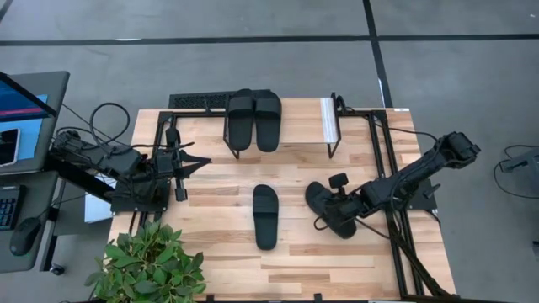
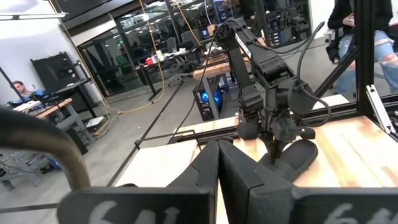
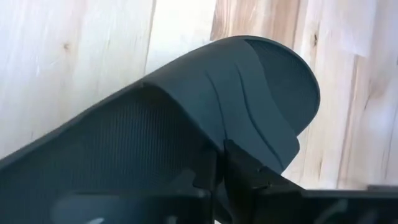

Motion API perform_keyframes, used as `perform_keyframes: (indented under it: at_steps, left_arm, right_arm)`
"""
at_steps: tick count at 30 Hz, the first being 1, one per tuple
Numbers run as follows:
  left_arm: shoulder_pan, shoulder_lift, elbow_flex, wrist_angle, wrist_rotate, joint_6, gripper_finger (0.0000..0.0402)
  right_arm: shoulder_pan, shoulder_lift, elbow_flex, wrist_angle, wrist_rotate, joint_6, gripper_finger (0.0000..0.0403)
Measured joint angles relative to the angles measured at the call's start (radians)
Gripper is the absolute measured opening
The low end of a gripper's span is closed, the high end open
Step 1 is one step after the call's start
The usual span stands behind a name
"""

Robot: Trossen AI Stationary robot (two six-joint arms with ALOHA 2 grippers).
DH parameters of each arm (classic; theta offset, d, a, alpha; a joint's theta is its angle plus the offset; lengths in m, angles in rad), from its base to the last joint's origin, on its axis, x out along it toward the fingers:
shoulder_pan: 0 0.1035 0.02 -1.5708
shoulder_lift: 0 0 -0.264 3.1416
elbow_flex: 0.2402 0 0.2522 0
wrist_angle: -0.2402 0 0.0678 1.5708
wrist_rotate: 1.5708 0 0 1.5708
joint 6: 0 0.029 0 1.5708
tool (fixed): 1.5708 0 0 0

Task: Pick and place slides into the shelf
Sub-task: Put the black slide on the shelf

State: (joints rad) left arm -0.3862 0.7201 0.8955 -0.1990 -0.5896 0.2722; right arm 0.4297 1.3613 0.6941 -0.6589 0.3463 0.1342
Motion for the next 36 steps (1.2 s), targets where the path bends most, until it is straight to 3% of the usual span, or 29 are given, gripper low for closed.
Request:
perform_keyframes:
  at_steps: [9, 25, 30, 36]
  left_arm:
    - [0.000, 0.000, 0.000, -0.027, 0.000, -0.009, 0.0000]
    - [0.000, 0.000, 0.000, -0.029, 0.000, -0.008, 0.0000]
    - [0.000, 0.000, 0.000, -0.029, 0.000, -0.008, 0.0000]
    - [0.000, 0.000, 0.000, -0.028, 0.000, -0.008, 0.0000]
  right_arm:
    - [0.036, 0.003, 0.066, -0.061, 0.057, 0.076, 0.0003]
    - [0.042, 0.003, 0.489, -0.397, 0.372, 0.119, 0.0001]
    - [-0.030, 0.002, 0.595, -0.480, 0.482, 0.059, 0.0000]
    - [-0.239, 0.035, 0.676, -0.481, 0.571, -0.073, 0.0000]
